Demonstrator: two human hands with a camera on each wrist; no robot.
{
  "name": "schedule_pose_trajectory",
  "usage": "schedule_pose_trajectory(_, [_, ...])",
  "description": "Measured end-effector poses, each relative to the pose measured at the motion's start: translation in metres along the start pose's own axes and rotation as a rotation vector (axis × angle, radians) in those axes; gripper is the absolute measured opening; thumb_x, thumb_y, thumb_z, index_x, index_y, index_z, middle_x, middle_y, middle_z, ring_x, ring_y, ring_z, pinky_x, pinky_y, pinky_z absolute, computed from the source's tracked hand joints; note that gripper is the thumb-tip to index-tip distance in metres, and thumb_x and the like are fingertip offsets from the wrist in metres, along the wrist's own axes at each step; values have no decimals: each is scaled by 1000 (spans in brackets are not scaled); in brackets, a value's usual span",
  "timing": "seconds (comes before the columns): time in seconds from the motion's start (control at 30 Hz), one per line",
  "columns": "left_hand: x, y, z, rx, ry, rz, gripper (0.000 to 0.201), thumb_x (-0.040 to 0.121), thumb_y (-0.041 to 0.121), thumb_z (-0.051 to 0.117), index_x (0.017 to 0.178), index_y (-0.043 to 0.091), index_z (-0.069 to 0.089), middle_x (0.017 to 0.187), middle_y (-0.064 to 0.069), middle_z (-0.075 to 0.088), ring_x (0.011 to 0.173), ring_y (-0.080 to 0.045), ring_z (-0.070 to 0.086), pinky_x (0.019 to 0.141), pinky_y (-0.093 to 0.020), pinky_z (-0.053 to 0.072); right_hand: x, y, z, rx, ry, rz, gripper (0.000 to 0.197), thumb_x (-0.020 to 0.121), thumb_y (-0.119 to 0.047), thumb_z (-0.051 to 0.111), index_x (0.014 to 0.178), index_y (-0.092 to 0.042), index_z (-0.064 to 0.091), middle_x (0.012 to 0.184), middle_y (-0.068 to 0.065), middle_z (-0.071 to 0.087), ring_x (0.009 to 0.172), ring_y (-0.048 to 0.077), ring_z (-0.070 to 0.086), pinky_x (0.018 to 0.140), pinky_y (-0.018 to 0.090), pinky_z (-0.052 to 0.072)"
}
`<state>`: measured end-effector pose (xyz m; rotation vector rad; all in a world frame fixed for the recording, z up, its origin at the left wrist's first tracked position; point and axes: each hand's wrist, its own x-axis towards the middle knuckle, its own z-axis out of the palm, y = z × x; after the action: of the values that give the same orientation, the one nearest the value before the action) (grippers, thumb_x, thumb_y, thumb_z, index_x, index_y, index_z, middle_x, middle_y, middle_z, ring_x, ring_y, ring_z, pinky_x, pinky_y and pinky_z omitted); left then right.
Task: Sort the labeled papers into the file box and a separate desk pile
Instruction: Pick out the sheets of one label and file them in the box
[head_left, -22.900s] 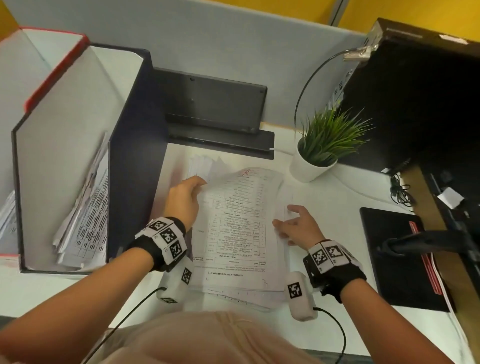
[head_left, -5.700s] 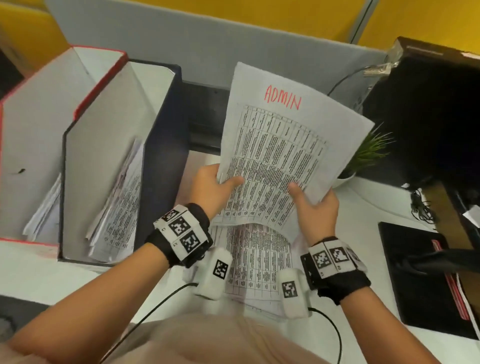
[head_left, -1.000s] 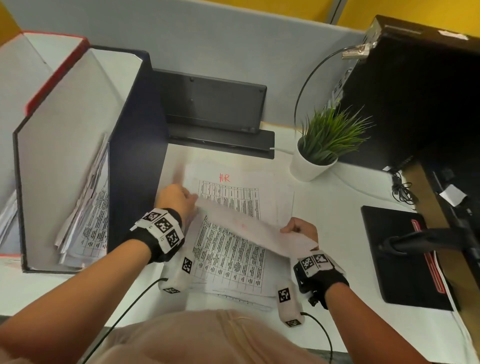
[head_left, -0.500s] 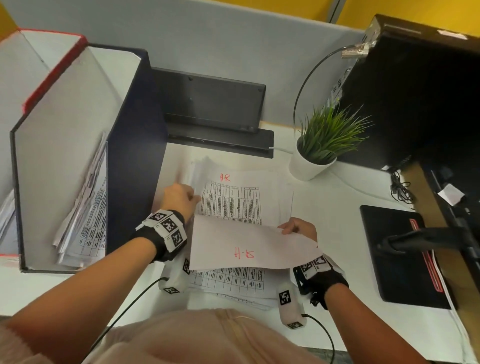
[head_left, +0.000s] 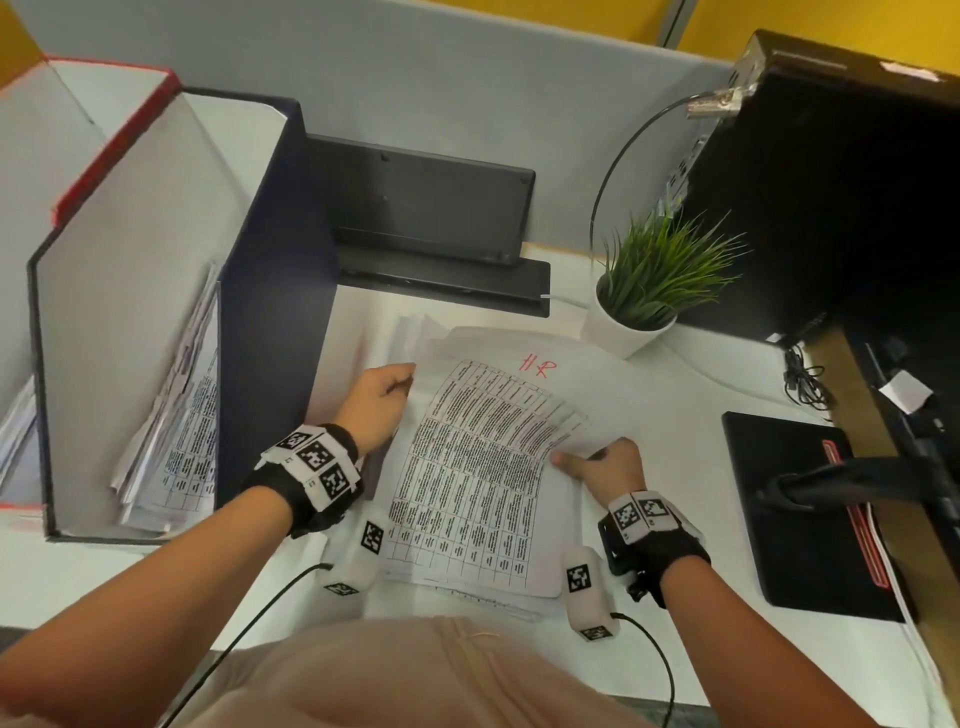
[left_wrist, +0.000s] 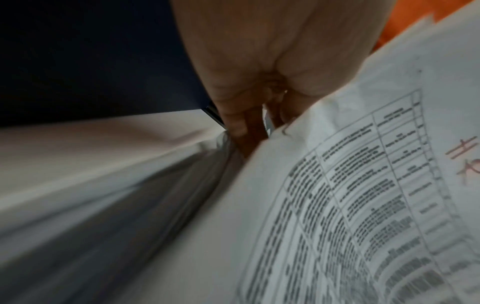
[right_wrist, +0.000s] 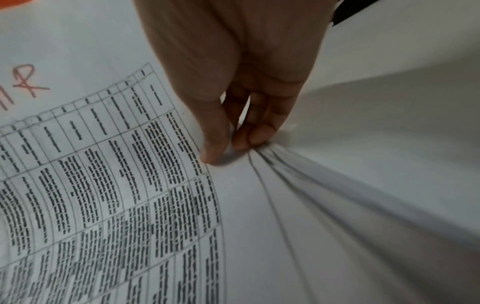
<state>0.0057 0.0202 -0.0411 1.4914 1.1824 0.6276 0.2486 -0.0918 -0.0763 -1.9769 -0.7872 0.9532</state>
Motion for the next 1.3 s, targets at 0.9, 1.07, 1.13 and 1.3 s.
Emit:
schedule_pose_trajectory(0.9, [2, 3, 1, 705, 33, -109, 18, 92, 0, 46, 99, -8, 61, 110, -25, 52, 99, -38, 55, 91, -42, 46, -3, 23, 9, 230, 13, -120, 51, 63, 28, 52, 45, -19, 57, 77, 10, 54, 80, 24, 51, 77, 30, 42])
schedule_pose_trajectory(1.07, [-9, -3, 1, 655, 328, 168, 23, 90, 6, 55, 112, 6, 64, 93, -15, 64, 85, -34, 63, 70, -35, 47, 0, 17, 8, 406, -19, 70, 51, 66, 18, 46, 31, -17, 57, 70, 10, 57, 68, 27, 52, 71, 36, 44])
schedule_pose_trajectory(1.13, [-11, -3, 0, 651, 397, 189, 20, 90, 10, 56, 106, 8, 68, 99, -12, 68, 86, -32, 64, 70, -35, 47, 1, 15, 7, 475, -7, 139, 51, 66, 20, 42, 30, -14, 55, 66, 11, 57, 61, 27, 52, 60, 28, 46])
schedule_pose_trajectory(1.3, [-12, -1, 0, 415, 309, 287, 17, 85, -5, 52, 94, 7, 58, 84, -5, 61, 74, -16, 56, 63, -23, 47, 1, 8, 9, 566, 17, 143, 53, 69, 21, 35, 29, -10, 52, 65, 13, 52, 55, 26, 47, 44, 18, 43])
